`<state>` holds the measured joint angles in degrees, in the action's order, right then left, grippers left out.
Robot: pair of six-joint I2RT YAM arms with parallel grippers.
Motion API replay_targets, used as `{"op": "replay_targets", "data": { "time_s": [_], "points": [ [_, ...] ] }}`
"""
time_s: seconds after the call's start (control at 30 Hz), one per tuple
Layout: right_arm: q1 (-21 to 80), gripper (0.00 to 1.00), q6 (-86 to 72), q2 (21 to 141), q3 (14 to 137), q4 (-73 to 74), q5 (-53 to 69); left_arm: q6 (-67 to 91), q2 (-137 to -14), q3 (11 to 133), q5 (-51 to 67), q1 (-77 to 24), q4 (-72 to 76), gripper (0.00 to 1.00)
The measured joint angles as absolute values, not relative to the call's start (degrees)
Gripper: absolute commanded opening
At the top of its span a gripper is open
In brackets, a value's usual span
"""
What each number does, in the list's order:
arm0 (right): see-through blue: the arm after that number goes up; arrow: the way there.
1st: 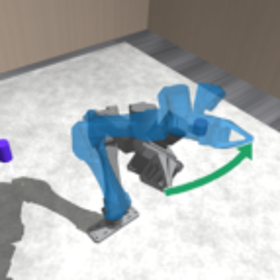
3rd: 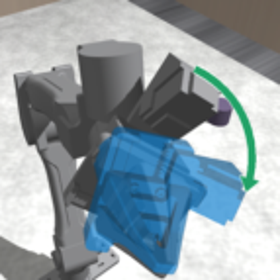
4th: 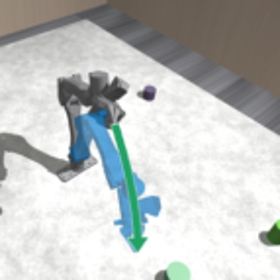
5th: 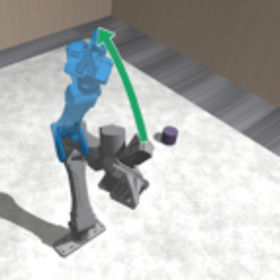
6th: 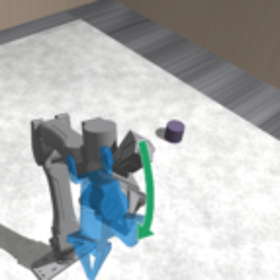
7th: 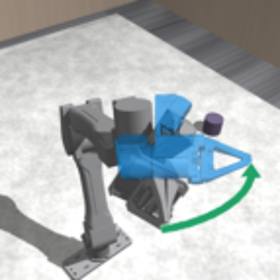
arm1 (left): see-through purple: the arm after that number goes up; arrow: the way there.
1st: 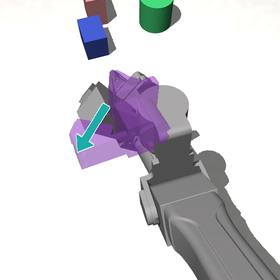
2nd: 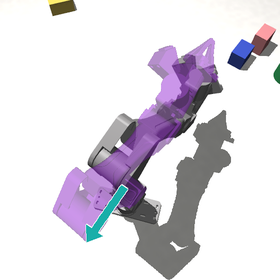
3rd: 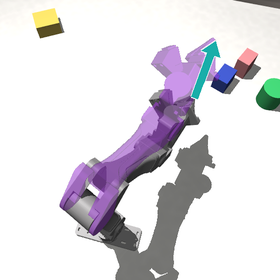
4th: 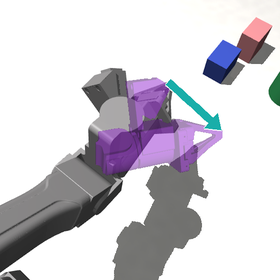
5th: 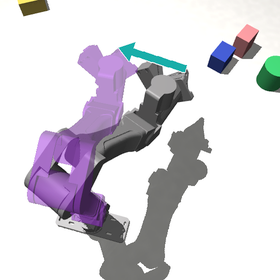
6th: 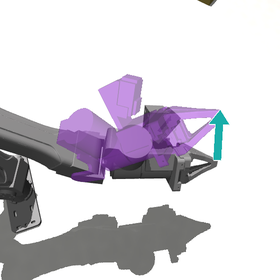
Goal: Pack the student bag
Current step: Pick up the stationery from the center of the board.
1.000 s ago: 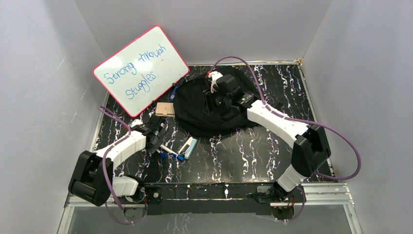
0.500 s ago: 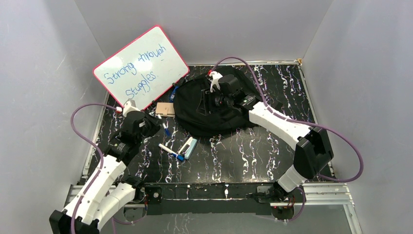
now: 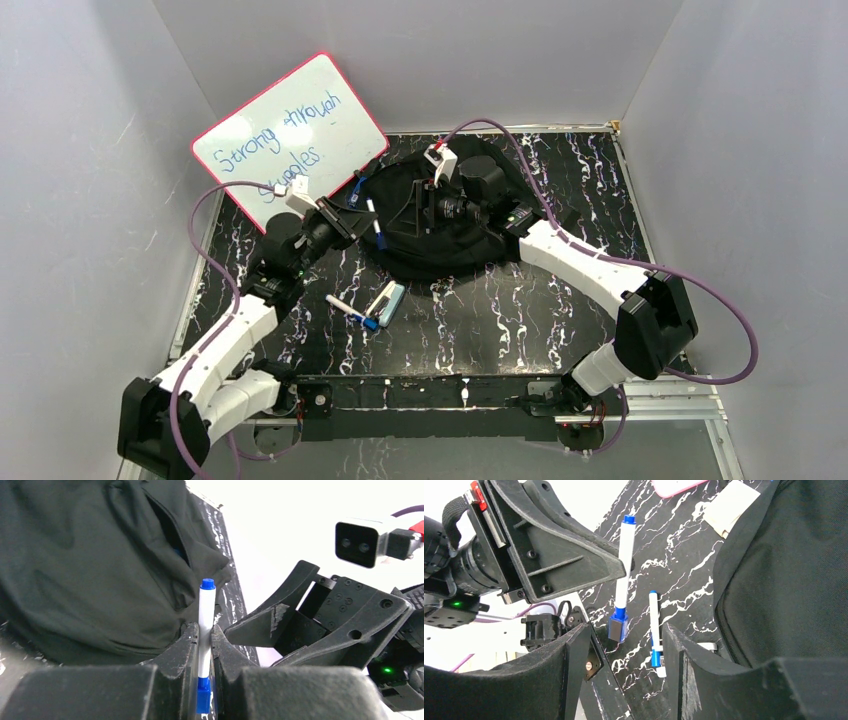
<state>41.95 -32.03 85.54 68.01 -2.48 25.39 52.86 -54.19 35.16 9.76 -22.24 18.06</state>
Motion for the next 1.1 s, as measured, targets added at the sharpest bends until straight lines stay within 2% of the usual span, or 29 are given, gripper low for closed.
{"op": "replay_targets", "data": {
  "time_s": [0.4,0.97,1.0,1.1],
  "points": [
    [41.9,0.57,-34.7,85.8,68.0,-5.2,27.4,57.2,-59.4,35.1,17.5,-22.2,32.1,0.0],
    [41.7,0.23,-36.1,89.1,68.3,-7.9,30.2,58.8,-61.7,35.1,20.2,-22.2,33.8,0.0],
    [41.7,0.2,-36.1,89.1,68.3,-7.9,30.2,58.9,-61.8,35.1,20.3,-22.2,33.8,0.02],
    [41.7,0.14,-36.0,89.2,68.5,-7.8,30.2,59.1,-62.2,35.1,20.5,-22.2,34.3,0.26]
  ]
}}
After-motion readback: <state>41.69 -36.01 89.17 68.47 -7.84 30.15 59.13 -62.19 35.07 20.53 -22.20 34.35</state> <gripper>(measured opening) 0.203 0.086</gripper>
